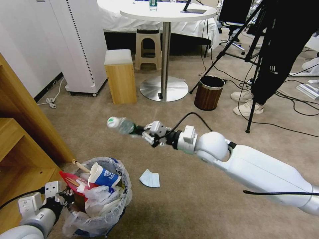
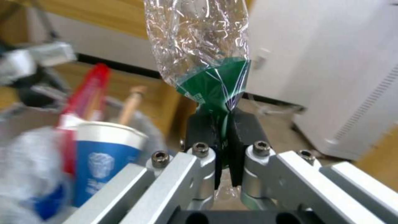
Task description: Pick up the trash bin and place the garbage on the floor into it.
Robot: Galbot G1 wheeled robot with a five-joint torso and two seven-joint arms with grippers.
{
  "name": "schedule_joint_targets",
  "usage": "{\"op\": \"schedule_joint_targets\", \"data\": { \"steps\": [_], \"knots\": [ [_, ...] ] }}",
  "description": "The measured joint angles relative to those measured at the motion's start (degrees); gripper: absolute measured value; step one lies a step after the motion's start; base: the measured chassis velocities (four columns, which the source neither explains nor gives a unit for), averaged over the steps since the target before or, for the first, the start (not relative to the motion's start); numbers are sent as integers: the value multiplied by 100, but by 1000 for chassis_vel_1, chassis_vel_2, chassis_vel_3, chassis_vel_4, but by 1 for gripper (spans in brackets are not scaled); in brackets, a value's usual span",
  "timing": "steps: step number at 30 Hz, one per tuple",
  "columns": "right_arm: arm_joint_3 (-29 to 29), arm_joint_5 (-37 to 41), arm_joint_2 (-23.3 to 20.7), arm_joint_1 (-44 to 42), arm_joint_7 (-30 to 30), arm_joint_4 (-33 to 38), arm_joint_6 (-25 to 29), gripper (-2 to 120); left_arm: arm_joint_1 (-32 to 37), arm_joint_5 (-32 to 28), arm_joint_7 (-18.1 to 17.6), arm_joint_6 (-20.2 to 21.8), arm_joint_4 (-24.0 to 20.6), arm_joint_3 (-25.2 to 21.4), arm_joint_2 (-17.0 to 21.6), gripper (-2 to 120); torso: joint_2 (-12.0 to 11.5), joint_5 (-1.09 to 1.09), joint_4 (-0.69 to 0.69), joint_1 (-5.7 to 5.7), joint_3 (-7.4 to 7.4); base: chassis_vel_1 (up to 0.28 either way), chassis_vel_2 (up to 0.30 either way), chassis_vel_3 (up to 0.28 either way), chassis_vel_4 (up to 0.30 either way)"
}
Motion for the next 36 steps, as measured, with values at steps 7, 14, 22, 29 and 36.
{"op": "schedule_joint_targets", "data": {
  "steps": [7, 14, 22, 29, 36],
  "knots": [
    [-486, 276, 139, 303, -153, -50, 191, 1, -17, 17, 8, -14, -12, 12, -42, 0, 0, 0, 0, 0, 0, 0, 0, 0, 0],
    [-1013, 462, 350, 472, -137, -142, 193, 1, -7, 20, 18, -28, -96, 9, -69, 0, 0, 0, 0, 0, 0, 0, 0, 0, 0],
    [-1598, 575, 570, 498, -109, -304, 250, 1, -12, -6, 18, -36, -137, -6, -72, 0, 0, 0, 0, 0, 0, 0, 0, 0, 0],
    [-1993, 641, 771, 494, -141, -661, 339, 1, -35, -25, 22, -63, -137, -18, -85, 0, 0, 1, 0, 0, 0, 0, 0, 0, 0],
    [-2000, 580, 711, 327, -113, -924, 348, 2, -28, -20, 23, -100, -127, -24, -99, 0, 0, 1, 0, 0, 0, 0, 0, 0, 0]
  ]
}}
